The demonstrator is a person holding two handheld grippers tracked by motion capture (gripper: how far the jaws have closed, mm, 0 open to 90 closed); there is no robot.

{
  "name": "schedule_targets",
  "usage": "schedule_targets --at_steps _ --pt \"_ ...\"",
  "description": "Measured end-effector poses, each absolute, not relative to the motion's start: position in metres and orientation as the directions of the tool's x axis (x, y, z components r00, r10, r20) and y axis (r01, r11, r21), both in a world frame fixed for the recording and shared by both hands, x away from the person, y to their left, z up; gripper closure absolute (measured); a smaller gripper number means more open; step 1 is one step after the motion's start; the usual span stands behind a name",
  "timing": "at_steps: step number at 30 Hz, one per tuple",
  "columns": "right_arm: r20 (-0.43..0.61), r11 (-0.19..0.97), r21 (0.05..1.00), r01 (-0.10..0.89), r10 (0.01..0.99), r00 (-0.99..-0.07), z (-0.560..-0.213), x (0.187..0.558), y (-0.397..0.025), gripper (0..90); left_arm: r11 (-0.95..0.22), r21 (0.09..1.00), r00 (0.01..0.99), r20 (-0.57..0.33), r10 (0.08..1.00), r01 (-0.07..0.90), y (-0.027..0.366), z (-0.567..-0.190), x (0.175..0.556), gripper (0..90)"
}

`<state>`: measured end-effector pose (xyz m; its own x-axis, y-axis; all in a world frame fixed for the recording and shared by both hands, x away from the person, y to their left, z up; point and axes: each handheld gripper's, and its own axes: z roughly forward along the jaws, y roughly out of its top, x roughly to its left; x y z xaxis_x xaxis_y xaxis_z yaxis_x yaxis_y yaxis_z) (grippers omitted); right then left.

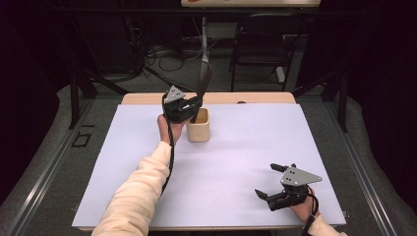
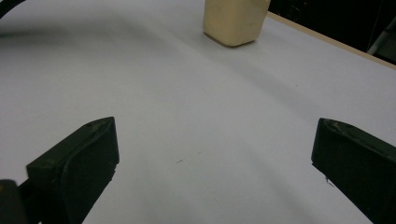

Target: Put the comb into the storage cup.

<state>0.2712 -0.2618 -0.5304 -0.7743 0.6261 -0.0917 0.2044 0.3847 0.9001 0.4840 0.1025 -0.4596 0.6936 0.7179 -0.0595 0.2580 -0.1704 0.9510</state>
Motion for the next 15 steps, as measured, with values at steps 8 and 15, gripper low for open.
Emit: schedule_targets --at_steps 8,15 --pt "-0.089 0.384 0.900 0.208 0.628 -0.773 -0.5301 0.2713 -0.2623 0.0 -0.176 0.950 0.695 -0.057 0.717 0.259 0.1021 -0.4618 0.4832 72.0" --pt "-0.089 0.387 0.898 0.210 0.626 -0.774 -0.5303 0.2712 -0.2617 0.0 -0.179 0.947 0.693 -0.060 0.718 0.268 0.1030 -0.4668 0.4831 72.1"
